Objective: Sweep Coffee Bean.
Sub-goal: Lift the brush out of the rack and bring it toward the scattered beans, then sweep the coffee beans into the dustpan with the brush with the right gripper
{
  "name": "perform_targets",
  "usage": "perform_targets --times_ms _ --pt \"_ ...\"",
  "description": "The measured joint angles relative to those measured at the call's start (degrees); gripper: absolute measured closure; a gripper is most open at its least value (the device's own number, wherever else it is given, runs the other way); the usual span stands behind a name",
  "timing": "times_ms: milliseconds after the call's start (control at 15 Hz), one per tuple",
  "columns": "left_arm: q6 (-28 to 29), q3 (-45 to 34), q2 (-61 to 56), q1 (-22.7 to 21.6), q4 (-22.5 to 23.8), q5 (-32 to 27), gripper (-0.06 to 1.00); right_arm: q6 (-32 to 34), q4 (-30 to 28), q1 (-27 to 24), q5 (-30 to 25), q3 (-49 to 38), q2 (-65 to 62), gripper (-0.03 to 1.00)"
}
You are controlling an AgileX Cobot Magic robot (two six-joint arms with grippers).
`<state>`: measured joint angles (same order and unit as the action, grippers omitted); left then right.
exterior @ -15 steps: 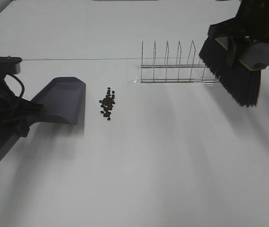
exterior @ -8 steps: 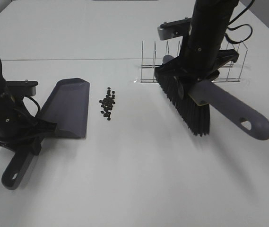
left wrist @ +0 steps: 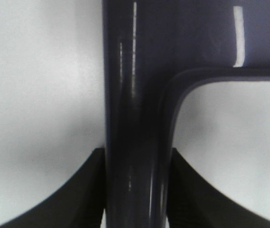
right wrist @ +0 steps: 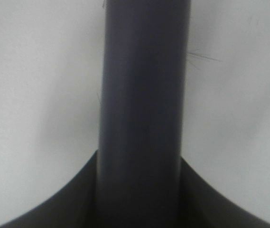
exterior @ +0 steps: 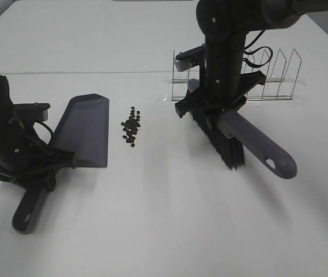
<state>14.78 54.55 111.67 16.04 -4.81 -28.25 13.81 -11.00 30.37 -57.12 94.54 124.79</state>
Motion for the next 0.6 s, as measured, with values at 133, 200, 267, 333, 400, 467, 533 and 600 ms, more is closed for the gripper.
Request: perform_targets --times_ms 133,200,267,333,400,467,533,600 --pt "0.0 0.0 0.0 0.0 0.0 0.1 0.59 -0.7 0.1 2.3 -2.5 5.0 3.0 0.62" --pt "0.0 0.0 0.0 0.0 0.0 0.1 0.59 -1.1 0.1 3.7 -3.0 7.7 4.8 0.62" --pt "0.0 0.0 0.0 0.0 -0.1 0.1 0.59 -1.4 0.3 5.0 -3.6 10.1 6.2 0.62" --pt "-0.1 0.0 0.0 0.0 -0.1 0.1 0.59 -2.6 2.4 7.6 -4.6 15.1 9.3 0.62" --pt "-0.1 0.0 0.0 0.0 -0.1 0.1 0.59 -3.6 4.5 8.2 -5.2 17.6 11.1 0.62" --pt "-0.1 0.0 0.0 0.0 -0.1 0.1 0.59 -4.8 6.9 8.6 -5.6 20.2 12.7 0.62" --pt "-0.1 0.0 0.0 0.0 -0.1 0.1 0.59 -6.2 8.8 8.8 -6.0 22.5 14.2 0.62" --pt "-0.1 0.0 0.0 0.0 -0.1 0.1 0.59 -7.3 11.0 8.8 -6.6 24.5 15.6 0.62"
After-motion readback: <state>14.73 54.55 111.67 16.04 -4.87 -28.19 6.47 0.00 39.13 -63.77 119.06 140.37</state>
